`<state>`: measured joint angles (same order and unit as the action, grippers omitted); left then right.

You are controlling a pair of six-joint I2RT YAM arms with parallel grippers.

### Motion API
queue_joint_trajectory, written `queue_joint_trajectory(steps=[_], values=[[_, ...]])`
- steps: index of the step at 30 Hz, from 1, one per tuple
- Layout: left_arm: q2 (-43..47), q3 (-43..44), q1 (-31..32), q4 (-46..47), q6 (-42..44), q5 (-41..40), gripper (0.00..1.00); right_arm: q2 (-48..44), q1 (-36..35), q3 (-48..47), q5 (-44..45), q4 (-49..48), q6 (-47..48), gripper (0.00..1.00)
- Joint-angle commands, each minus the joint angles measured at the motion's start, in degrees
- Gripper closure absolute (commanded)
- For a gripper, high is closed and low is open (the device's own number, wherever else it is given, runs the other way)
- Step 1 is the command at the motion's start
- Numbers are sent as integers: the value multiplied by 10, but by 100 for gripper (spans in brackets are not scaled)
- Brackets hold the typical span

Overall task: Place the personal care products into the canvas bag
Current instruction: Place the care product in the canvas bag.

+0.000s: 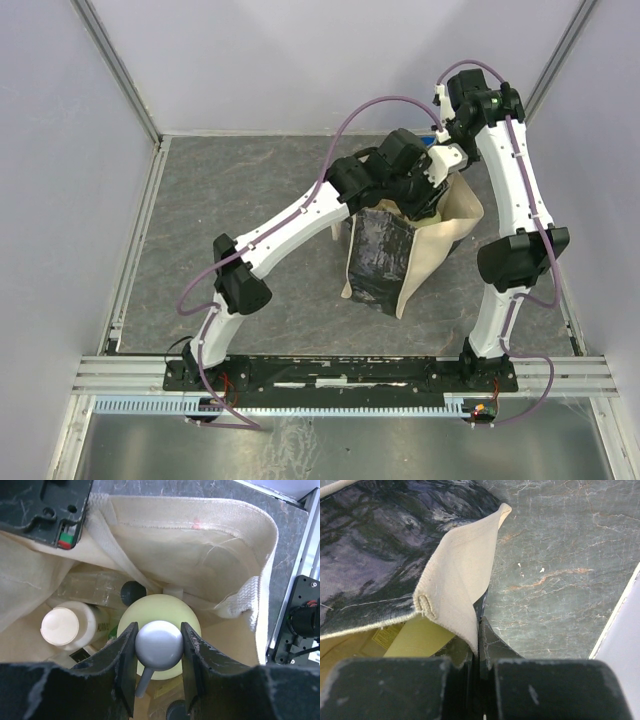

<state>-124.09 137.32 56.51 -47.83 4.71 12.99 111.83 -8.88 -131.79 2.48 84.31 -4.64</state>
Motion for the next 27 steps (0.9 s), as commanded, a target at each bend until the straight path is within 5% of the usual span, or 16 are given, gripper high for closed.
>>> queue_joint_trajectory(steps=[1,5,10,19,27], values=[[-54,-10,20,-48,23,1,90,-18,3,-35,30,-66,2,100],[-58,-22,20,-50,23,3,71,-19,3,-27,35,-68,3,100],[-43,-27,20,-52,19,3,9,-22,4,-13,35,-75,2,100],[43,-32,12,-30,-11,-53,3,-20,8,-13,38,-74,6,100],[169,-72,-56,-4,-63,-81,2,-18,22,-11,27,-74,8,100]])
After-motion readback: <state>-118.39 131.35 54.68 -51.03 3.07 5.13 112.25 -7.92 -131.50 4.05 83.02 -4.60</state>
